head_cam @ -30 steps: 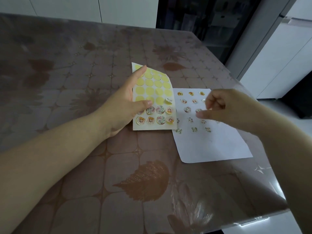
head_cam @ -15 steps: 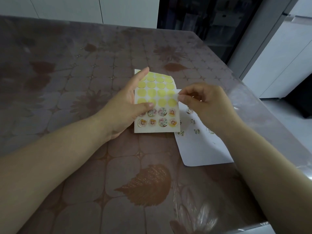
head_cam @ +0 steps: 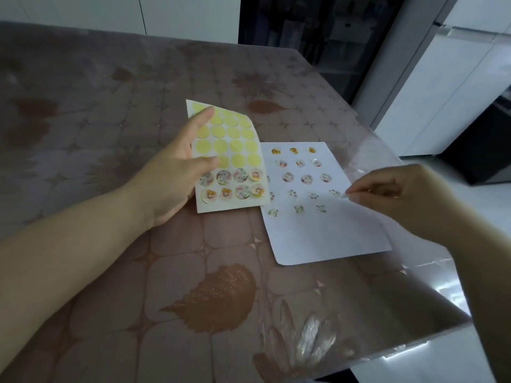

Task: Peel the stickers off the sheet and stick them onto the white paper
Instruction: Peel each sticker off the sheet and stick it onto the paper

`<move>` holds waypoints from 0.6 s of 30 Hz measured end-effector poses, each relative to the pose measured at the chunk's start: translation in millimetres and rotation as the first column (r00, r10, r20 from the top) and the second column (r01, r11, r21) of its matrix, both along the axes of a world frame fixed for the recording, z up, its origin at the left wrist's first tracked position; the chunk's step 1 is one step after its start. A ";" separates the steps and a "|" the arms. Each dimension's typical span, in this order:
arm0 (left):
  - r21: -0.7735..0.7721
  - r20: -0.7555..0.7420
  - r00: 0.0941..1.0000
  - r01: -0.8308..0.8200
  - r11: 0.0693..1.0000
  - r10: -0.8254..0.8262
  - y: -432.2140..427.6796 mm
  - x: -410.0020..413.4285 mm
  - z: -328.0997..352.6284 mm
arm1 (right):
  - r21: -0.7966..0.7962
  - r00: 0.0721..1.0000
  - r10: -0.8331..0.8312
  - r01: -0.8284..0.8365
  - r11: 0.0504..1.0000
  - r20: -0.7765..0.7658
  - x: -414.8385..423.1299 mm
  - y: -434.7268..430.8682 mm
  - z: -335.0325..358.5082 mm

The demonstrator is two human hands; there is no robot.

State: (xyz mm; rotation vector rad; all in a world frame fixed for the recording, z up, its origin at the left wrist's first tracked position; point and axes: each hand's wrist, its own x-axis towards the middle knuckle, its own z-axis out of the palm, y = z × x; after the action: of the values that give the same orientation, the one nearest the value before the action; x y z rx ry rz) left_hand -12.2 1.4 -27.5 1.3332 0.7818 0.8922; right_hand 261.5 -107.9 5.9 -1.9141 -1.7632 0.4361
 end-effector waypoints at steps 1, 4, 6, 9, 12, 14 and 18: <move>-0.004 0.000 1.000 -0.005 1.000 0.005 0.3 -0.5 0.4 | 0.004 1.000 0.007 -0.007 1.000 0.022 3.9 -1.5 -7.1; -0.003 -0.013 1.000 -0.014 1.000 0.014 0.1 -0.8 0.5 | 0.077 0.995 0.036 -0.043 0.996 0.093 10.5 -2.2 -21.7; -0.003 -0.022 1.000 -0.015 1.000 0.015 0.2 -0.7 0.1 | 0.131 0.989 0.064 -0.082 0.988 0.136 9.3 -1.0 -25.1; 0.001 -0.034 0.999 -0.020 1.000 0.020 0.5 -0.9 0.6 | 0.130 0.983 0.100 -0.121 0.984 0.156 6.9 -0.2 -24.7; -0.003 -0.034 0.999 -0.019 1.000 0.019 0.5 -1.4 1.4 | 0.114 0.972 0.139 -0.162 0.980 0.189 7.5 0.3 -24.6; -0.006 -0.033 0.999 -0.016 1.000 0.016 0.1 -1.8 1.7 | 0.093 0.963 0.167 -0.190 0.977 0.210 10.7 0.3 -22.9; -0.004 -0.035 0.999 -0.015 1.000 0.015 -1.0 -1.4 3.0 | -0.056 0.923 0.263 -0.258 0.965 0.281 17.2 -3.9 -16.9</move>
State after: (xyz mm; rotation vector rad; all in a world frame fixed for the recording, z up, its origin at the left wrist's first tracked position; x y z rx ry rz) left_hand -13.6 0.4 -24.4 1.3435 0.8215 0.8806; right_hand 278.7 -111.8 -11.0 -1.8333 -2.2242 0.2753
